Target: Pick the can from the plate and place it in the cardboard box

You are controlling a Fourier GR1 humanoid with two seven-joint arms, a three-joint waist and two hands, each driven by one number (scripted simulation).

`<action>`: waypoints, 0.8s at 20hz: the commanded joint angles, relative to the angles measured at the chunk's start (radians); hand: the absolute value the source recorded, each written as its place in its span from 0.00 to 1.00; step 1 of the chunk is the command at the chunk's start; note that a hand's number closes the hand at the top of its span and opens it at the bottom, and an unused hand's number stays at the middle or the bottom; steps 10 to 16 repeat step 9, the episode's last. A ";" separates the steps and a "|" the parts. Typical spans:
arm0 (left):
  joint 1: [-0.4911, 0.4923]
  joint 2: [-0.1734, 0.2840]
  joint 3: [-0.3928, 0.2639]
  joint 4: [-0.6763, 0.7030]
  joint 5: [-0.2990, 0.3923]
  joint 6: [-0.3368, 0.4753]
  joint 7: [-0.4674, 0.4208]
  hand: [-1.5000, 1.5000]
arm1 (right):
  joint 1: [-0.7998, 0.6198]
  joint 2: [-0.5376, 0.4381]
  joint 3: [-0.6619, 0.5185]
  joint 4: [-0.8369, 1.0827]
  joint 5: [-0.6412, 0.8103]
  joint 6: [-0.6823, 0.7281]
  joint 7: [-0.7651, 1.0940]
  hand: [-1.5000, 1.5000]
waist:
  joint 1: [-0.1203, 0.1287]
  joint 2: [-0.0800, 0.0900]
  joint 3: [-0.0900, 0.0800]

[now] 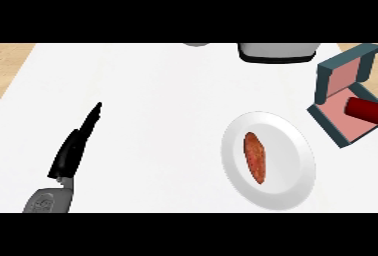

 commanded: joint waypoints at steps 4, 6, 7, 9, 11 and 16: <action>-0.045 -0.030 -0.016 0.048 -0.025 0.020 -0.002 0.50 | 0.198 0.018 0.002 -0.059 -0.234 -0.024 -0.171 0.00 | 0.003 0.002 0.000; -0.065 0.039 0.045 0.028 0.031 -0.053 0.035 0.50 | 0.271 0.044 0.007 -0.174 -0.184 0.028 -0.087 0.00 | 0.001 0.001 0.000; -0.021 0.010 0.010 -0.030 0.006 -0.031 0.044 0.50 | 0.245 0.032 0.021 -0.056 -0.255 -0.019 -0.190 0.00 | 0.007 0.001 0.000; 0.010 -0.019 -0.017 -0.088 -0.003 -0.019 0.077 0.50 | 0.359 0.059 0.012 -0.220 -0.253 0.078 -0.118 0.00 | 0.003 -0.001 0.000; 0.010 -0.019 -0.017 -0.088 -0.003 -0.019 0.077 0.50 | 0.359 0.059 0.012 -0.220 -0.253 0.078 -0.118 0.00 | 0.003 -0.001 0.000; 0.010 -0.019 -0.017 -0.088 -0.003 -0.019 0.077 0.50 | 0.359 0.059 0.012 -0.220 -0.253 0.078 -0.118 0.00 | 0.003 -0.001 0.000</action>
